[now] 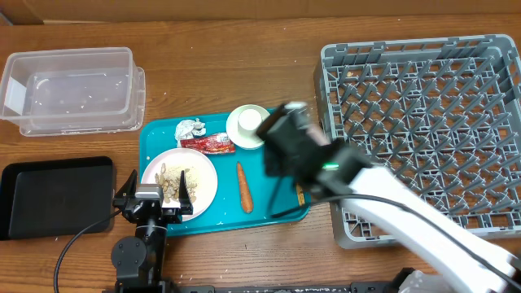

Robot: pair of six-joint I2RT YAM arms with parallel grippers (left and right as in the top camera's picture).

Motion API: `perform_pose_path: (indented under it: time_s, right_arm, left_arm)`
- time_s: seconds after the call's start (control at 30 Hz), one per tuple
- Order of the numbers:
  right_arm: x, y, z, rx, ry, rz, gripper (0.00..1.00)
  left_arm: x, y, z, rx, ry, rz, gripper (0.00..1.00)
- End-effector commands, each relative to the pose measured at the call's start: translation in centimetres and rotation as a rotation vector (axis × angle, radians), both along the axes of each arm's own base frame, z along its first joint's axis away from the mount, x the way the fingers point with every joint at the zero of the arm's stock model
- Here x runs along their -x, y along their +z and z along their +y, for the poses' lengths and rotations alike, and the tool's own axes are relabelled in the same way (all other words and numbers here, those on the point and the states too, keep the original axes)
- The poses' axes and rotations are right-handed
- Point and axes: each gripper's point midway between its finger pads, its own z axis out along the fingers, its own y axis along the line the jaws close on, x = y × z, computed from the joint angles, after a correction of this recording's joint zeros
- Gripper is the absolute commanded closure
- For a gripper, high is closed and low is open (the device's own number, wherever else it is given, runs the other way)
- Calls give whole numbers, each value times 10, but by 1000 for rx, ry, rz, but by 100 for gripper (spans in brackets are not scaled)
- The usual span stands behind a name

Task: Sort waste into correct bins and load items into the dishwasher
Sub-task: 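Carry the bowl to the dish rack's back right and release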

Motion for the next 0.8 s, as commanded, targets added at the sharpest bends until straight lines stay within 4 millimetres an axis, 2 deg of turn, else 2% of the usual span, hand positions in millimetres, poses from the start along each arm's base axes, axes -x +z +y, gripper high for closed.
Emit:
perform_pose_path:
  time_s: [0.0, 0.13, 0.17, 0.3, 0.47, 0.63, 0.77]
  right_arm:
    - [-26, 67, -51, -67, -63, -177, 96]
    - [-51, 97, -101, -135, -42, -259, 96]
    - [-61, 102, -120, -182, -26, -271, 96]
    - [-80, 112, -166, -379, 45, -284, 96]
    - [-94, 126, -235, -701, 108, -341, 96]
    - [-103, 117, -278, -936, 194, -371, 96]
    - [-118, 86, -298, -1044, 187, -334, 96]
  left_arm:
    - [0, 0, -1, -19, -5, -5, 0]
    - [0, 0, -1, -19, -5, -5, 0]
    - [0, 0, -1, -19, -5, -5, 0]
    - [0, 0, -1, -19, -5, -5, 0]
    - [0, 0, -1, -19, -5, -5, 0]
    - [0, 0, -1, -19, -5, -5, 0]
    - [0, 0, -1, -19, -5, -5, 0]
